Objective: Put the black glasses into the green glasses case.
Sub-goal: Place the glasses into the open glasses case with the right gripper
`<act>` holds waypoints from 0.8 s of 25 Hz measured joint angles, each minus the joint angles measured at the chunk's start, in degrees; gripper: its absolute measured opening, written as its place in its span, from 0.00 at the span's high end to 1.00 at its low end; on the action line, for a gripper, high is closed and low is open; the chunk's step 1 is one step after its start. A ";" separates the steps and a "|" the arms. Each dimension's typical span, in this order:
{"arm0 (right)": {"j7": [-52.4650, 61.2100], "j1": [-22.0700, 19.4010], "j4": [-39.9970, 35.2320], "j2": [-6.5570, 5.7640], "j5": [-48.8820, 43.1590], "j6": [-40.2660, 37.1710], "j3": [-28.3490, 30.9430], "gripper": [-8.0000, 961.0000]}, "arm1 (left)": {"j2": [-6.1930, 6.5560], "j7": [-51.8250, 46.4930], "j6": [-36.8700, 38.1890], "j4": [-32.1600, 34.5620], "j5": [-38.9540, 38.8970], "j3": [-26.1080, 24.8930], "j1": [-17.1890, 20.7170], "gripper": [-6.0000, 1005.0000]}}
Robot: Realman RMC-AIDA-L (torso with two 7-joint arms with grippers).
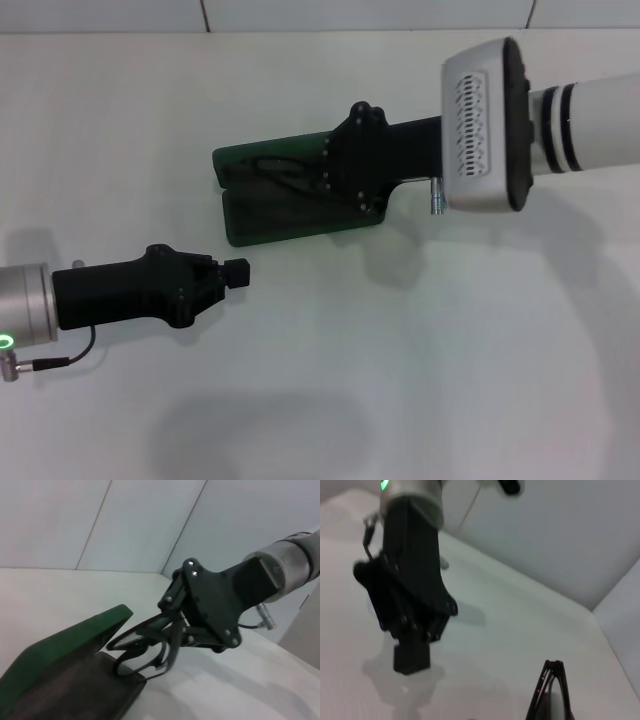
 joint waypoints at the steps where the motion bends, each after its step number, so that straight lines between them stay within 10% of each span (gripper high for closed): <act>1: 0.00 0.03 -0.10 0.00 0.05 0.76 -0.53 0.92 | -0.02 0.00 0.00 0.00 0.02 0.00 0.00 0.99; 20: 0.40 -0.44 -0.20 0.00 1.99 10.36 -6.83 0.88 | -0.28 0.01 0.13 -0.14 0.05 0.00 -0.44 0.99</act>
